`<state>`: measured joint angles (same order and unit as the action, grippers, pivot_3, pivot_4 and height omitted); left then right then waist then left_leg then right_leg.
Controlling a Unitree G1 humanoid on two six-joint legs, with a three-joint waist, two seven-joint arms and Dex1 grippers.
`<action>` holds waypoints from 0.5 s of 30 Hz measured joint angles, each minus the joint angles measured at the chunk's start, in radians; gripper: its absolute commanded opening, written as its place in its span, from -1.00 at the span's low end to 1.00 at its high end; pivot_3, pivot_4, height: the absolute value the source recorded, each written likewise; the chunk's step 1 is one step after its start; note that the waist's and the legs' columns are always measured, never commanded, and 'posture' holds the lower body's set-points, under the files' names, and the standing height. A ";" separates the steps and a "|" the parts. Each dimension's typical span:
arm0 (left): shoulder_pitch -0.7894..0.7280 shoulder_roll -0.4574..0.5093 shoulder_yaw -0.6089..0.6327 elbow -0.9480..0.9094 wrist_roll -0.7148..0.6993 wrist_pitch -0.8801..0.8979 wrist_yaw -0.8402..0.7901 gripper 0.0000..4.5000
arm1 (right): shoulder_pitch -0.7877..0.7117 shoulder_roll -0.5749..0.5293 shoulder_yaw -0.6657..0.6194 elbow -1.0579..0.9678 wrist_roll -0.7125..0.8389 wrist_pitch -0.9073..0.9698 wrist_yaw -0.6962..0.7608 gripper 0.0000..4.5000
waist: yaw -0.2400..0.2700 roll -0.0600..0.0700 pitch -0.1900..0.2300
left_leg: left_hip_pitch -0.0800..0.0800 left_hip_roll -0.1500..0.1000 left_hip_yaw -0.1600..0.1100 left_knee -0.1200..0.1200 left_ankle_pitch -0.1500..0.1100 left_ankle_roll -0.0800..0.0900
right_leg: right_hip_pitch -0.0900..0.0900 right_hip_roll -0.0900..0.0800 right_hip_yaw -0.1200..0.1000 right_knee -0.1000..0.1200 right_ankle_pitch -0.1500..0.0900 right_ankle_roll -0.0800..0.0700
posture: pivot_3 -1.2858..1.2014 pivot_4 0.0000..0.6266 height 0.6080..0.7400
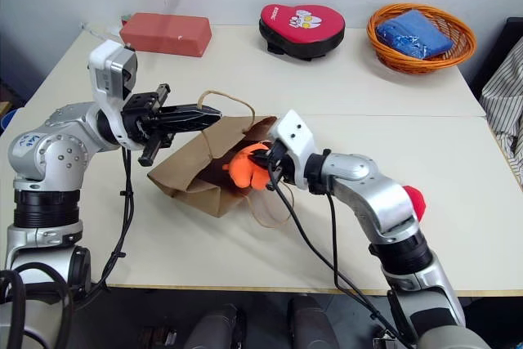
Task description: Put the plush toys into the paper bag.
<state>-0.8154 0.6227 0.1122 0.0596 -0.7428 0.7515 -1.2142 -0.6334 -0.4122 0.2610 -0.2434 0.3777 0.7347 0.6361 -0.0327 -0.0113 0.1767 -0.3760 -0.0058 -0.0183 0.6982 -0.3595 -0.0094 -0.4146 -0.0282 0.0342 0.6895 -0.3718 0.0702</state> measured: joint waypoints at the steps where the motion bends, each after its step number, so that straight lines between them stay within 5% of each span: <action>1: -0.001 -0.001 0.000 0.001 0.000 0.000 0.000 -1.00 | -0.010 0.015 0.015 0.021 -0.015 -0.010 0.000 -0.99 | -0.002 0.000 0.000 | 0.000 0.000 0.000 0.000 0.000 0.000 | 0.000 0.000 0.000 0.000 0.000 0.000 | 0.03 -0.52 1.00; 15: -0.005 -0.024 -0.001 0.021 0.000 0.001 0.000 -1.00 | -0.107 0.238 0.077 0.346 -0.190 -0.287 -0.049 -0.99 | -0.028 0.000 0.000 | 0.000 0.000 0.000 0.000 0.000 0.000 | 0.000 0.000 -0.001 0.001 0.000 0.000 | 0.03 -0.52 1.00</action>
<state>-0.8207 0.5989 0.1115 0.0808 -0.7432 0.7528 -1.2146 -0.7401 -0.1741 0.3383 0.1022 0.1878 0.4476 0.5872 -0.0603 -0.0116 0.1765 -0.3759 -0.0058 -0.0187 0.6982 -0.3592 -0.0098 -0.4146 -0.0283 0.0329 0.6902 -0.3718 0.0702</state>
